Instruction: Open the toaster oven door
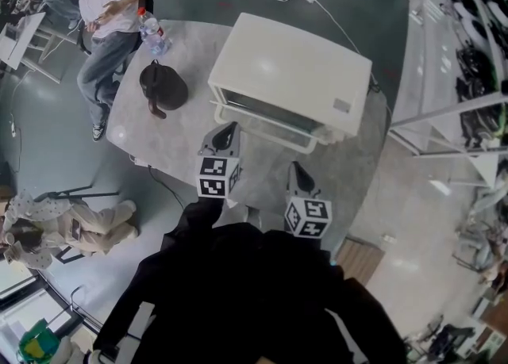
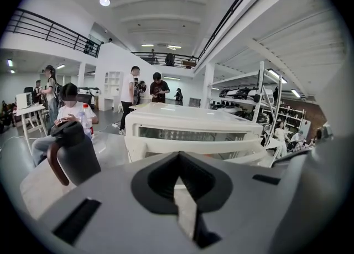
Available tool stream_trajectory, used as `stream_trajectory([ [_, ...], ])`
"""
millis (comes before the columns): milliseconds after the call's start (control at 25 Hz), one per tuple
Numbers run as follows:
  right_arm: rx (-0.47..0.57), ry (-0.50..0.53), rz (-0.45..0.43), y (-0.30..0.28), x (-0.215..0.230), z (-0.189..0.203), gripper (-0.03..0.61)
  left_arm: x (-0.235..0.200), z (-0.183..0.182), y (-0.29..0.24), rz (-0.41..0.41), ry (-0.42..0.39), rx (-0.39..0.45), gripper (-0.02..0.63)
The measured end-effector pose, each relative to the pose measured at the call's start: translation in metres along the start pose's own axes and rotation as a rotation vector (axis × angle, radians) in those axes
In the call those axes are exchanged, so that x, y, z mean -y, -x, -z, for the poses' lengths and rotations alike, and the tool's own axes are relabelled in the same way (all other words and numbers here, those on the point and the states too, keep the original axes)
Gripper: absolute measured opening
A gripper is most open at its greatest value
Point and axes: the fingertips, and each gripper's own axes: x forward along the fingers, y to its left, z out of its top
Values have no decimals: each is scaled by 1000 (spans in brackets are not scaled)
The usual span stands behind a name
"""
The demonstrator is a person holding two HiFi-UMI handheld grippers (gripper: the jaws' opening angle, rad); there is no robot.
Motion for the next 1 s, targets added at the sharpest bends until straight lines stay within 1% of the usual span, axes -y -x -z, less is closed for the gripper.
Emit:
stream_trajectory([
  [360,58,27,-17,-4,-6,-25,3,0,11,5,-2,2,-10,3],
  [520,66,34,-7,-11,-2,-32,3,2,15,9,0,11,-25,3],
  [680,22,22,2,-17,2,-22,3,3,19,13,-1,15,-34,3],
  [1000,11,20,-14,-15,1,-12,3,0,27,14,-10,0,-29,3],
])
